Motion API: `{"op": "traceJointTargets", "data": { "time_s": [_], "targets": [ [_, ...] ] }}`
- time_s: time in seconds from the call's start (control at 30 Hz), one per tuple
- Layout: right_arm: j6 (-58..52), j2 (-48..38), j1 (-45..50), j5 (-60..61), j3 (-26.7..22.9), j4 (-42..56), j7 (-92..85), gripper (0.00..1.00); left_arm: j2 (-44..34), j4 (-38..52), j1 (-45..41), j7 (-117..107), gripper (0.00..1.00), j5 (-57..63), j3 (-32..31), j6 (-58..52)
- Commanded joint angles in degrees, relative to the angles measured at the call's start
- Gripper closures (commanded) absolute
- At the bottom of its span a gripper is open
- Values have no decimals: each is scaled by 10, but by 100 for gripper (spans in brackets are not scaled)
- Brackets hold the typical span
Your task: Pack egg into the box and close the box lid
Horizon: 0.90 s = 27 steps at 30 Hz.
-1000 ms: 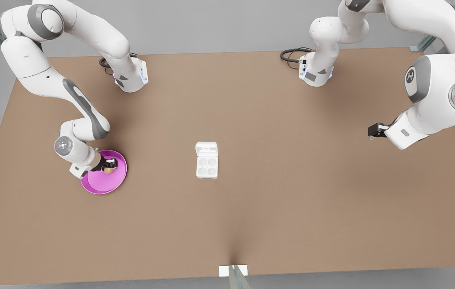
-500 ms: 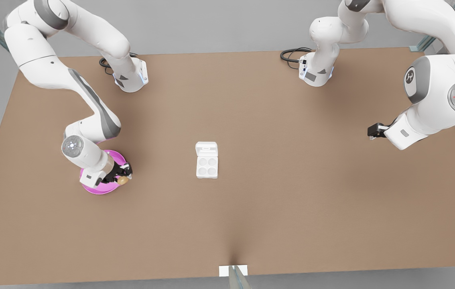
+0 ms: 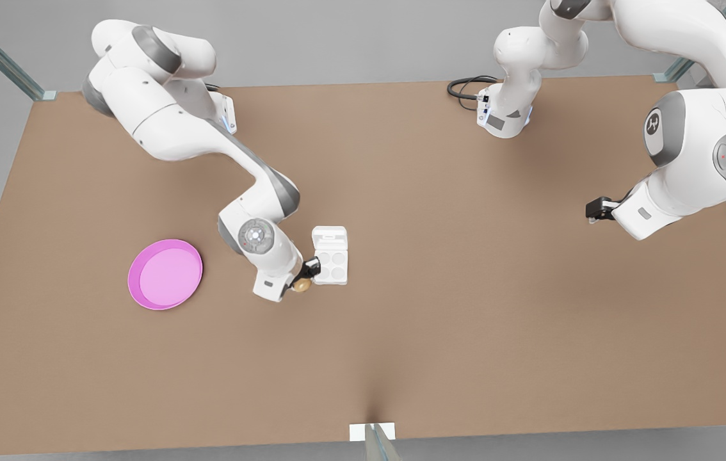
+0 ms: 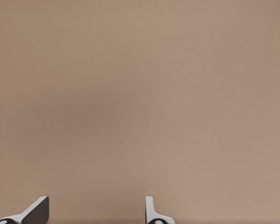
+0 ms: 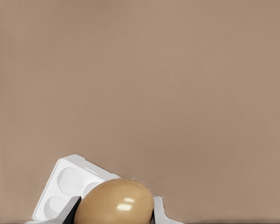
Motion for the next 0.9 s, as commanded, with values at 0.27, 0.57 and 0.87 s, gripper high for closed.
{"op": "traceJointTargets", "data": {
  "time_s": [0.27, 0.57, 0.87],
  "targets": [
    [17, -3, 44, -21, -1, -71, 425, 61, 1, 0, 0, 0, 0, 1, 0, 1],
    [62, -3, 60, -48, -1, -109, 483, 58, 1, -3, 0, -1, 0, 0, 1, 0],
    [50, -6, 71, -95, 30, 21, 379, 0, 1, -4, 0, -1, 0, 0, 0, 0]
  ]
}}
